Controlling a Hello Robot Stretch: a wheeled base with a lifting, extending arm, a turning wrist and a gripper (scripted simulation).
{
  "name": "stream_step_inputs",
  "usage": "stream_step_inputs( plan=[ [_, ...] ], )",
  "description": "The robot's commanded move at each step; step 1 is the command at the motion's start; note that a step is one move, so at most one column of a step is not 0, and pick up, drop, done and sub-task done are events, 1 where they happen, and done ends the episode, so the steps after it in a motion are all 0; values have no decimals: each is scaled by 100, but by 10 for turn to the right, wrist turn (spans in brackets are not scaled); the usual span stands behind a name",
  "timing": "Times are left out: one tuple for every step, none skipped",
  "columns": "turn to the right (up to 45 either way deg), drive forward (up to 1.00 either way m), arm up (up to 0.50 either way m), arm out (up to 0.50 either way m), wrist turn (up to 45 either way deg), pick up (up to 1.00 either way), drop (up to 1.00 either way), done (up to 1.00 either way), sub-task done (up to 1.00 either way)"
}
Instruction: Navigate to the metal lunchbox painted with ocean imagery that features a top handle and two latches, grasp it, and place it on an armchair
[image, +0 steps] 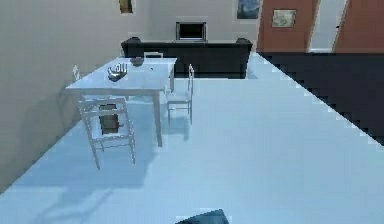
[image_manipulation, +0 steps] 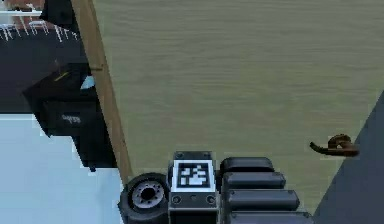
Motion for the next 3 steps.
stream_step_inputs(
  plan=[
    [30, 0, 0, 0, 0, 0, 0, 0, 0],
    [0, 50, 0, 0, 0, 0, 0, 0, 0],
    [390, 0, 0, 0, 0, 0, 0, 0, 0]
  ],
)
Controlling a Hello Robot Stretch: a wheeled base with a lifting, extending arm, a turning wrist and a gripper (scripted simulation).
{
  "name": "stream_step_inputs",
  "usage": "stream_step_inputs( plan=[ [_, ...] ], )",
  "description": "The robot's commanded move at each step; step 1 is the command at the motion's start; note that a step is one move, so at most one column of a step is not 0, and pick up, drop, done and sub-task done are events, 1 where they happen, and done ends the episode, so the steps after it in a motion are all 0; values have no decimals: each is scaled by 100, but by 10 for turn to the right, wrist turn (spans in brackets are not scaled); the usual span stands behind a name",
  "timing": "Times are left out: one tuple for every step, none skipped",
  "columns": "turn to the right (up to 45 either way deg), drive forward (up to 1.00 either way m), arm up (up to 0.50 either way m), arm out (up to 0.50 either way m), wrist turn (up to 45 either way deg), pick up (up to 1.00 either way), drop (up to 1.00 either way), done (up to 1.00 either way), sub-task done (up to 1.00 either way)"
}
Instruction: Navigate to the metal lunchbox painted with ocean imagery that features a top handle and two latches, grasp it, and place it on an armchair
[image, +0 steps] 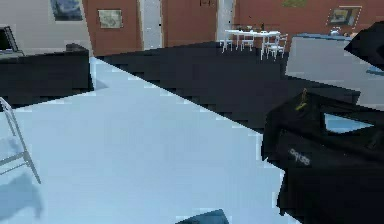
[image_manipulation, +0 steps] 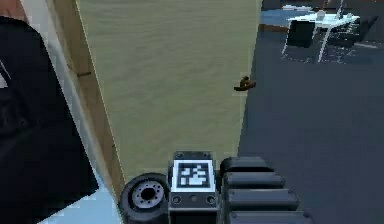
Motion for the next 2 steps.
stream_step_inputs(
  plan=[
    [0, 100, 0, 0, 0, 0, 0, 0, 0],
    [120, 0, 0, 0, 0, 0, 0, 0, 0]
  ],
)
